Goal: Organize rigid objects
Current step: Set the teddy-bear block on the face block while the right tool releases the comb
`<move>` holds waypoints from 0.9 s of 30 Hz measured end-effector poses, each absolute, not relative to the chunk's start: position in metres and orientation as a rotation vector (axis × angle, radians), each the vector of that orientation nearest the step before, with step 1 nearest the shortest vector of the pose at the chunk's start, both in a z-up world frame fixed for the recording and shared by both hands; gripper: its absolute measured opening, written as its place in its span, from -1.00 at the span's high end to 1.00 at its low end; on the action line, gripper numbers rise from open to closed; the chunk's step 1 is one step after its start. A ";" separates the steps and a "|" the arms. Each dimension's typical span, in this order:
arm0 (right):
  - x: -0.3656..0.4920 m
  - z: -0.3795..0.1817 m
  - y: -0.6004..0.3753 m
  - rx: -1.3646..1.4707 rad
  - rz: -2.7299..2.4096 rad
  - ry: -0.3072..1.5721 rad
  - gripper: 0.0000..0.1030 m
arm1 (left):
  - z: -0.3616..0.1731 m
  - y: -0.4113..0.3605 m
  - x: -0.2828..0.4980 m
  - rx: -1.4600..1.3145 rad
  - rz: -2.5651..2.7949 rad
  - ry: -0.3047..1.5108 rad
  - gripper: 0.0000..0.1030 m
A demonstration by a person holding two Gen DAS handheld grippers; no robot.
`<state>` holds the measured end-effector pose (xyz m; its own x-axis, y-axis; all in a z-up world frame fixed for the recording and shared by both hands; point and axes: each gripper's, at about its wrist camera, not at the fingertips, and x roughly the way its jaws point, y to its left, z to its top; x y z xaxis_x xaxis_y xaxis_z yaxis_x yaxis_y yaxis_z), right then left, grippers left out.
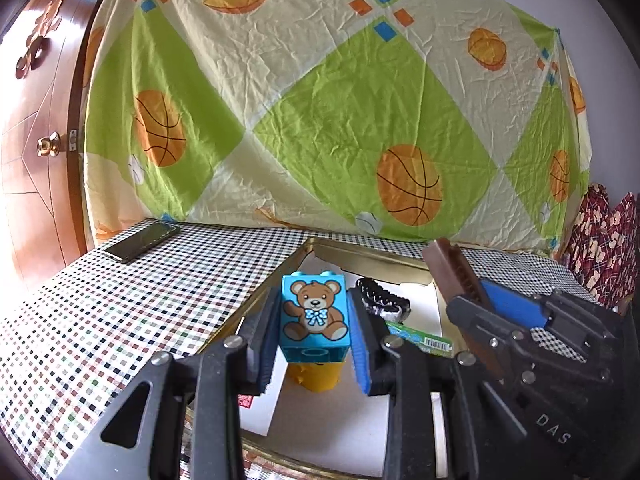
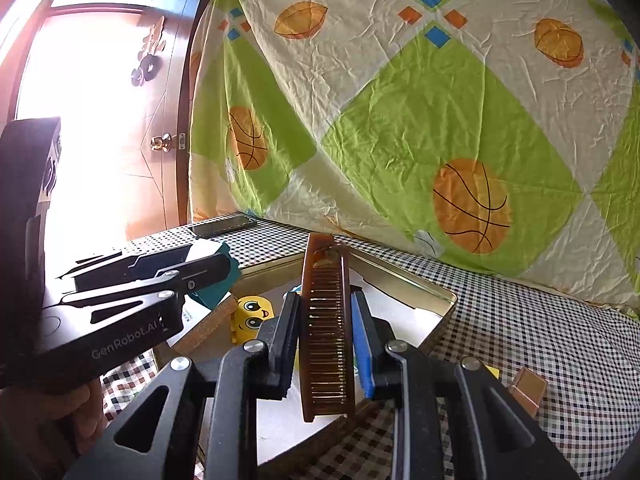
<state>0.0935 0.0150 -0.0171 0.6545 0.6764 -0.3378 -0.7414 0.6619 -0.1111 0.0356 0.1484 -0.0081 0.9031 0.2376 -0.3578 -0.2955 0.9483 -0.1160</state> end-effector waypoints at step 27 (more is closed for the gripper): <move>0.167 -0.016 -0.014 -0.141 0.679 0.477 -0.36 | -0.012 0.138 0.066 -0.147 0.248 0.443 -0.92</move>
<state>0.1670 -0.0139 -0.0158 0.6755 0.5698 -0.4680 -0.6331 0.7736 0.0281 0.0658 0.1384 -0.0121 0.8741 0.2046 -0.4405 -0.2683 0.9594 -0.0867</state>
